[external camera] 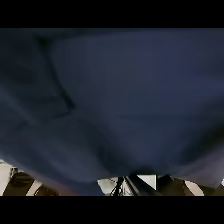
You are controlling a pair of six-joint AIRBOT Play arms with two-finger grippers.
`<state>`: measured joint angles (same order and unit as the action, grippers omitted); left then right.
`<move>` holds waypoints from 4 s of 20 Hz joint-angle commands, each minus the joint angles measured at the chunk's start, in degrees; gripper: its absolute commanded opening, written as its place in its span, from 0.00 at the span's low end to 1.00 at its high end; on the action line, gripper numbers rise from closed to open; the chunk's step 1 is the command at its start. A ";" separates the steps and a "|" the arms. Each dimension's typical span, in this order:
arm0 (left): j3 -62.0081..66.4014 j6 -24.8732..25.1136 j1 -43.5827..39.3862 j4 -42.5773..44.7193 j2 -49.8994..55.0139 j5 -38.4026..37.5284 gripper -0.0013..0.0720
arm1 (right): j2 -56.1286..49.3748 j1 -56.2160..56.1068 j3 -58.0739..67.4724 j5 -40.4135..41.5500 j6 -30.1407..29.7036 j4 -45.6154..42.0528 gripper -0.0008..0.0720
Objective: Fold the shirts.
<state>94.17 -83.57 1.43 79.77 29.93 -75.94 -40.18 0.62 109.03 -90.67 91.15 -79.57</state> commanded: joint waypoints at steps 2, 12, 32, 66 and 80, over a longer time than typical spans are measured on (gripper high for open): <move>-18.75 -1.38 -1.33 1.14 4.15 6.23 0.04 | -0.22 -0.02 -24.87 9.27 0.15 1.73 0.05; -26.36 -2.21 -1.36 -16.06 40.98 34.07 0.05 | -36.61 0.04 -35.30 41.09 -1.88 13.55 0.05; -55.65 9.94 31.89 -17.33 39.43 -3.89 0.98 | -29.88 20.26 -55.56 18.10 -10.60 9.16 0.86; -64.06 20.57 20.44 -40.39 43.45 8.44 0.04 | -20.26 32.72 -78.27 16.22 -11.08 13.77 0.86; -64.08 20.52 20.33 -40.41 43.45 8.44 0.04 | -30.71 29.20 -78.27 20.55 -20.13 29.00 0.86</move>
<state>30.04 -62.98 21.80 39.38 73.34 -67.48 -70.26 32.18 30.79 -72.29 72.51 -52.07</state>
